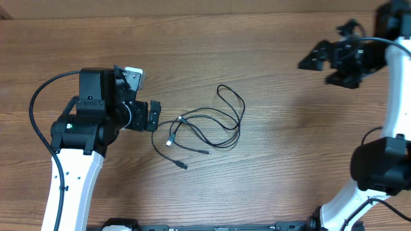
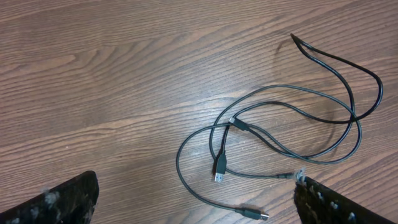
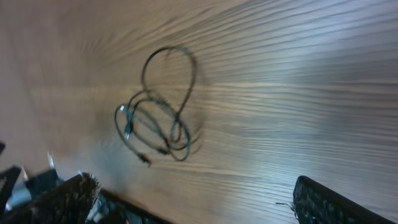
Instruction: Untangle cables
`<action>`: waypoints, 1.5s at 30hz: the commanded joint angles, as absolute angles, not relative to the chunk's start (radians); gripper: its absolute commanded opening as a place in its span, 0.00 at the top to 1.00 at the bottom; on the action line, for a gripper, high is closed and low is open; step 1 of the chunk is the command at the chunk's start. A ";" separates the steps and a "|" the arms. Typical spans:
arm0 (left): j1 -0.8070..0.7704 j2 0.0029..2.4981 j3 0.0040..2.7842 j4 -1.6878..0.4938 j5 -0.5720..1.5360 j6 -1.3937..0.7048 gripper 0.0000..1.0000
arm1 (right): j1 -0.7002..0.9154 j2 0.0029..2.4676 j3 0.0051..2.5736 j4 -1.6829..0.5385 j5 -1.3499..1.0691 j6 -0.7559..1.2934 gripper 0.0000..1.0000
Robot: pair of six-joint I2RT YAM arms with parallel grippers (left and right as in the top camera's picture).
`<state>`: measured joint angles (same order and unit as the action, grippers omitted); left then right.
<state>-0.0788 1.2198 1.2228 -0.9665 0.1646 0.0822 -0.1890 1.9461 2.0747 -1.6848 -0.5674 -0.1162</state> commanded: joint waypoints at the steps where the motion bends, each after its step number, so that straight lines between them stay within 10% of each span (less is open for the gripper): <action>1: -0.079 1.223 1.226 -0.968 0.176 0.101 0.00 | -0.090 1.944 2.074 -1.681 -0.571 -0.109 0.00; 33: -0.079 1.223 1.226 -0.968 0.176 0.101 0.00 | 0.348 1.944 1.314 -0.830 -0.516 0.281 0.04; 40: -0.079 1.223 1.226 -0.968 0.176 0.101 0.00 | 0.348 1.944 1.315 -0.740 -0.477 0.327 0.20; 45: -0.079 1.223 1.226 -0.968 0.176 0.101 0.00 | 0.348 1.943 1.315 -0.736 -0.445 0.364 0.80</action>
<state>-0.0788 1.2198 1.2228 -0.9665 0.1646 0.0822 0.3523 1.9491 1.3170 -0.7410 -0.4725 0.3237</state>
